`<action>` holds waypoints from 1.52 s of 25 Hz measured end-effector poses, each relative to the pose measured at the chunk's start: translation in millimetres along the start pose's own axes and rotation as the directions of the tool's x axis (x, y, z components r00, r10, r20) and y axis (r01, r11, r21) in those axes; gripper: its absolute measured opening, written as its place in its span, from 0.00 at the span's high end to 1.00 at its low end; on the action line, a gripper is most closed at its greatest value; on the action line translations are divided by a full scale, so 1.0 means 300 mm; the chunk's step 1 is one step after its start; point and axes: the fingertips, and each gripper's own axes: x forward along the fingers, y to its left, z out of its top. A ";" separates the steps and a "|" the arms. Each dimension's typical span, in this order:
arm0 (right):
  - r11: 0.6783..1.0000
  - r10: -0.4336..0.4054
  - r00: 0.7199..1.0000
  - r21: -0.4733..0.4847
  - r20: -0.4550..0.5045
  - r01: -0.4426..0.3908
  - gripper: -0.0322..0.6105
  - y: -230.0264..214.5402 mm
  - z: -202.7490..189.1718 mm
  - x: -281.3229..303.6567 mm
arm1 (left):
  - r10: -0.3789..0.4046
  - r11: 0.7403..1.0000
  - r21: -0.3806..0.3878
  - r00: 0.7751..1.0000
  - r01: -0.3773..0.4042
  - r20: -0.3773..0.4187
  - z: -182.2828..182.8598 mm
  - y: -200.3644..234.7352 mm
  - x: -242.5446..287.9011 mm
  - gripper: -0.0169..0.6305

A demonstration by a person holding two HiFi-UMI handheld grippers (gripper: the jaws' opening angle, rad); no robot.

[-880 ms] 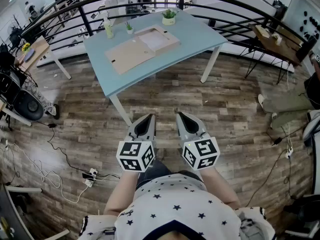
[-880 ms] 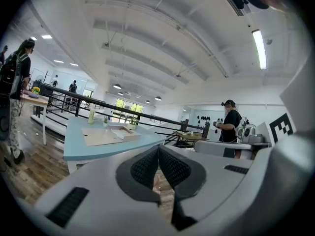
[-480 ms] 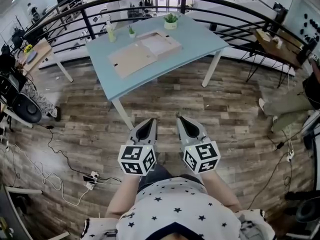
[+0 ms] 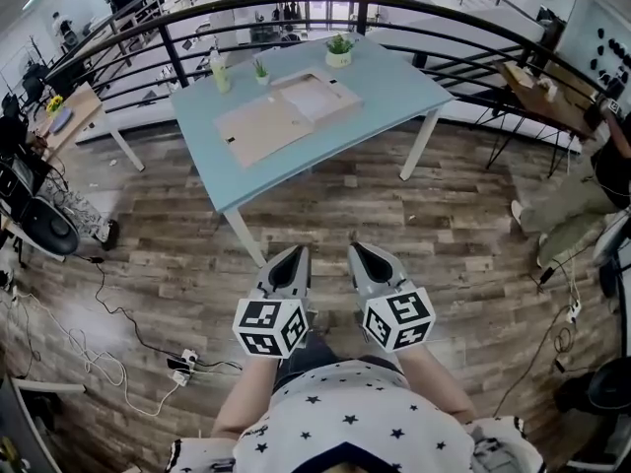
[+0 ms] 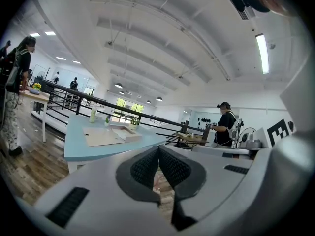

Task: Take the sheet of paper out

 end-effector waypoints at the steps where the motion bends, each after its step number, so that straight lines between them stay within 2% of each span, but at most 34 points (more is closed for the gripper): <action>1: 1.000 0.005 1.000 0.001 -0.002 -0.005 0.94 0.002 0.000 0.015 | -0.001 1.000 -0.002 1.000 0.001 0.001 0.004 0.011 0.009 0.97; 14: 1.000 0.009 0.999 0.024 -0.053 -0.007 0.90 -0.102 0.027 0.340 | -0.047 0.999 -0.012 0.998 0.047 -0.036 0.091 0.222 0.267 0.96; 16: 1.000 0.005 0.998 0.029 -0.059 -0.004 0.90 -0.119 0.036 0.396 | -0.060 0.998 -0.010 0.997 0.060 -0.048 0.106 0.257 0.312 0.86; 28: 1.000 -0.011 0.998 -0.003 -0.061 0.011 0.67 -0.171 0.148 0.714 | -0.073 0.997 0.023 0.995 0.075 -0.074 0.262 0.511 0.506 0.79; 38: 0.999 -0.039 0.998 0.003 -0.044 0.039 0.66 -0.190 0.175 0.925 | -0.089 0.996 0.025 0.993 0.091 -0.075 0.323 0.691 0.634 0.77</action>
